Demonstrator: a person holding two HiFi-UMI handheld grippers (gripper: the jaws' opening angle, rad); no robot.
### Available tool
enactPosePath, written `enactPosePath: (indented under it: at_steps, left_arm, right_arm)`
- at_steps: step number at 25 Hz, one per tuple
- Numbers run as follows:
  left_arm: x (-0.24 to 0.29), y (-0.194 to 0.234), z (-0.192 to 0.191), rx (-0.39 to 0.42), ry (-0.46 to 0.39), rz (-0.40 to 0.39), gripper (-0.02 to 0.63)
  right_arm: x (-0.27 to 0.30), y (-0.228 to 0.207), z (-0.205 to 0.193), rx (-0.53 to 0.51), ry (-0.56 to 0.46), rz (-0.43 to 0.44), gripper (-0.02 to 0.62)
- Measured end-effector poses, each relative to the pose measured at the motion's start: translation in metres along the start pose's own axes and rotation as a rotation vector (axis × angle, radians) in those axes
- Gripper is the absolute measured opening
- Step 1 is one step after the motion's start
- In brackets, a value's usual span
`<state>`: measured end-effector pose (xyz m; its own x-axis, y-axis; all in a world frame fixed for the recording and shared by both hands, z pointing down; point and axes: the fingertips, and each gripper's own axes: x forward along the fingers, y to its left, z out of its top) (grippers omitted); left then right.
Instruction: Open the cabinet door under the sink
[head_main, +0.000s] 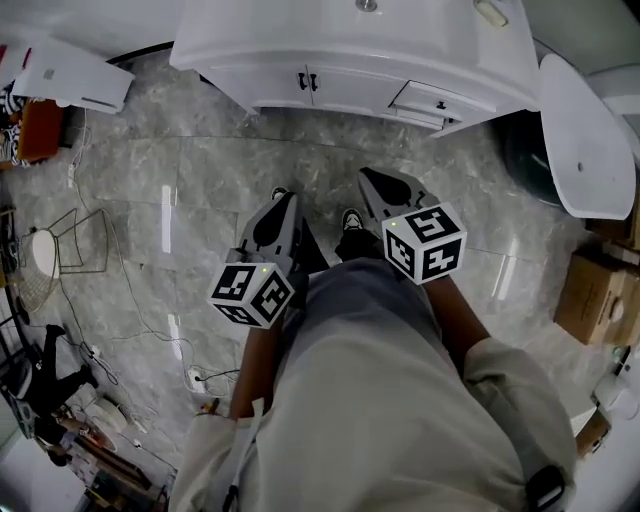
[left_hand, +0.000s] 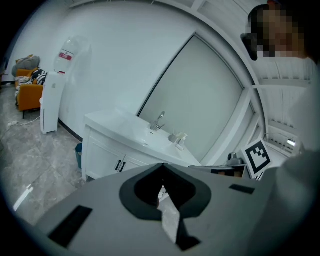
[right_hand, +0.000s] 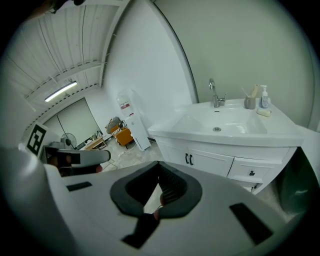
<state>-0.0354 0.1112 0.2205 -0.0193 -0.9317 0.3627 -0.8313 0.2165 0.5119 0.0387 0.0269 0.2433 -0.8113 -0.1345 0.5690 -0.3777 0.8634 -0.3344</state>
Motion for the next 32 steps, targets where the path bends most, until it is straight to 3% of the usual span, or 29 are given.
enactPosePath:
  at_steps: [15,23,32]
  left_arm:
    - [0.044,0.084,0.067,0.102,0.182,-0.173,0.0]
    - [0.063,0.125,0.069,0.149,0.258,-0.246,0.0]
    - [0.076,0.157,0.05,0.144,0.321,-0.262,0.0]
  right_arm:
    - [0.105,0.0,0.052,0.105,-0.047,-0.234,0.011]
    - [0.163,-0.016,0.052,0.107,-0.014,-0.254,0.012]
    - [0.199,-0.048,0.036,0.136,0.031,-0.271,0.014]
